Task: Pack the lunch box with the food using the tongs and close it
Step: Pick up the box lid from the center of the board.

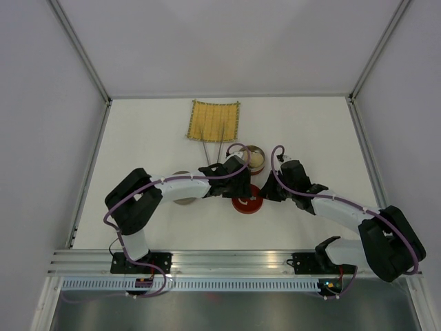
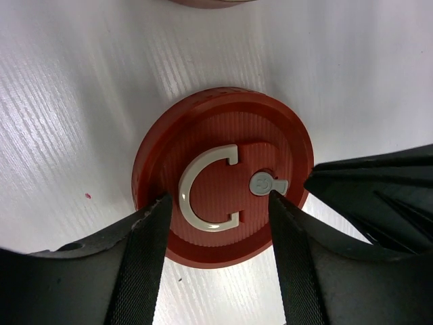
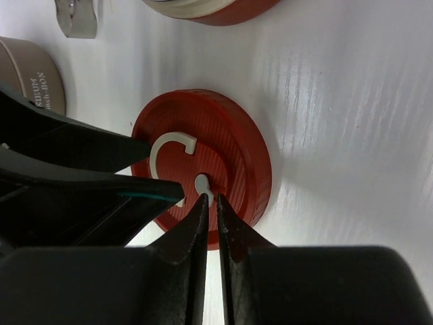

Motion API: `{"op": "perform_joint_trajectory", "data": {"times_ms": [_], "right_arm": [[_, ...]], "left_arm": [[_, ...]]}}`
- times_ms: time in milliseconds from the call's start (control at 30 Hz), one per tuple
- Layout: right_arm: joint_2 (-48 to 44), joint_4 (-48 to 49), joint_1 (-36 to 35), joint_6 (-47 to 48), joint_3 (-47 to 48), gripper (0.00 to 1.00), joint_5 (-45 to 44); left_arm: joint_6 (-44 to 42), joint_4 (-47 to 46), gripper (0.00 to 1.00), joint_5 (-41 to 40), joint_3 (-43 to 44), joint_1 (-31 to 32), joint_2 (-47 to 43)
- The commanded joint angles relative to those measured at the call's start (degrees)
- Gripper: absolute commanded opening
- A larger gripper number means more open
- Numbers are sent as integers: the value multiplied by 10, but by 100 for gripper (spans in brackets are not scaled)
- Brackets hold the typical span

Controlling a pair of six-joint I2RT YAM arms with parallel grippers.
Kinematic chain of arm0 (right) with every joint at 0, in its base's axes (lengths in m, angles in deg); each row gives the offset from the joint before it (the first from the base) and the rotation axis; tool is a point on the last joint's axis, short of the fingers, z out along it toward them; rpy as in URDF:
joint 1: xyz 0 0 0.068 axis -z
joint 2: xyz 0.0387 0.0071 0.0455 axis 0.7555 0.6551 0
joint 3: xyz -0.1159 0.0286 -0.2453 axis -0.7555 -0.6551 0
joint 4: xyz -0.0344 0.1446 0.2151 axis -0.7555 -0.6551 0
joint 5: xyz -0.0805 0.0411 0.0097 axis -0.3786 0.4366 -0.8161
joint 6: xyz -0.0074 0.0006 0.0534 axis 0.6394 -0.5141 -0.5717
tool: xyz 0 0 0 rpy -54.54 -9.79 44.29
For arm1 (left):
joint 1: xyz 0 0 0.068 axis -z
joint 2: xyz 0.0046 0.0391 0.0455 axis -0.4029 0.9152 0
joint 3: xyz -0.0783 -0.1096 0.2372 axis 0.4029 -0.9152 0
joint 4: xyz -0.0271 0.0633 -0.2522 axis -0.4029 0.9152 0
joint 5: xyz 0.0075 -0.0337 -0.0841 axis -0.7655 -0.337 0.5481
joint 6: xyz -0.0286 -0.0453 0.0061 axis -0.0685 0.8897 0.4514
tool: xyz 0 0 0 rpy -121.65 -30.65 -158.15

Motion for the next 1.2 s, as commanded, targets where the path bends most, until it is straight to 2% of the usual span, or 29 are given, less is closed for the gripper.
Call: {"op": "perform_joint_trajectory", "data": {"times_ms": [0,100,400,733,967,1167], "right_arm": [[19,46,-8,-7,11,14,-21],[35,57,-15,-9,1,14,-29],[69,67,-25,-4,-12,13,-53],[106,61,-60,-1,-7,12,-97],[122,62,-82,-20,-18,11,-122],[123,61,-99,-49,-20,11,-154]], "left_arm": [[21,-19,64,13,-7,-1,4],[31,-21,59,10,-14,-1,6],[53,-76,35,4,-39,-3,-1],[2,-32,7,-31,6,-2,3],[-9,-25,3,-34,20,0,5],[-36,22,3,-71,78,26,16]]}}
